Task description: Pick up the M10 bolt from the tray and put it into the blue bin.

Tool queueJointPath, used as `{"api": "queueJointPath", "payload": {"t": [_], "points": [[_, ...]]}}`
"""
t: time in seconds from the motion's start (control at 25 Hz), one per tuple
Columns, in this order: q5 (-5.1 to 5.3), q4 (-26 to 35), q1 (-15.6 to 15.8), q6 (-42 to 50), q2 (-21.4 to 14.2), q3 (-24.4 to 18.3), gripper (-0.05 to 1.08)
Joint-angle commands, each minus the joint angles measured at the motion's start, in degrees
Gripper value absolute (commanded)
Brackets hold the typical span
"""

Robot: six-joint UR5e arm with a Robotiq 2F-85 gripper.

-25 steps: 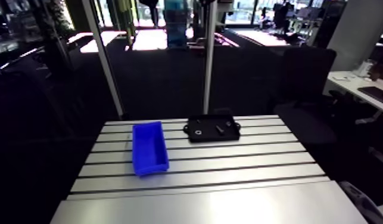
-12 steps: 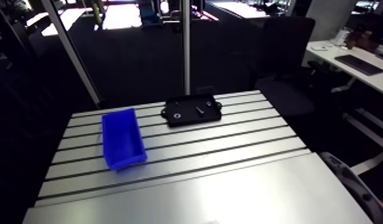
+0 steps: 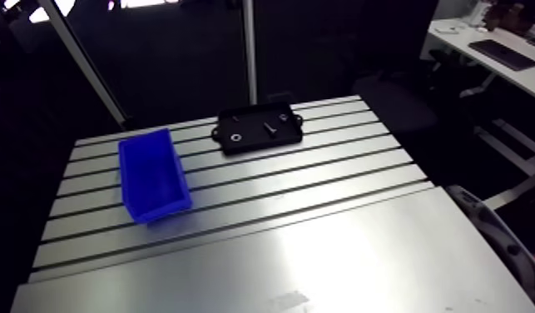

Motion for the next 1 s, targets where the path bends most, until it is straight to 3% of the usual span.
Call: {"api": "queueJointPath", "payload": {"t": [0.04, 0.16, 0.8, 1.0], "points": [[-0.02, -1.42, 0.15, 2.30, 2.54, -0.12, 0.01], [-0.37, -3.01, 0.33, 3.62, 3.25, -0.04, 0.01], [-0.02, -4.15, 0.50, 3.62, 4.13, 0.58, 0.01], [-0.64, -4.06, 0.50, 2.83, 4.21, 1.28, 0.01]]}}
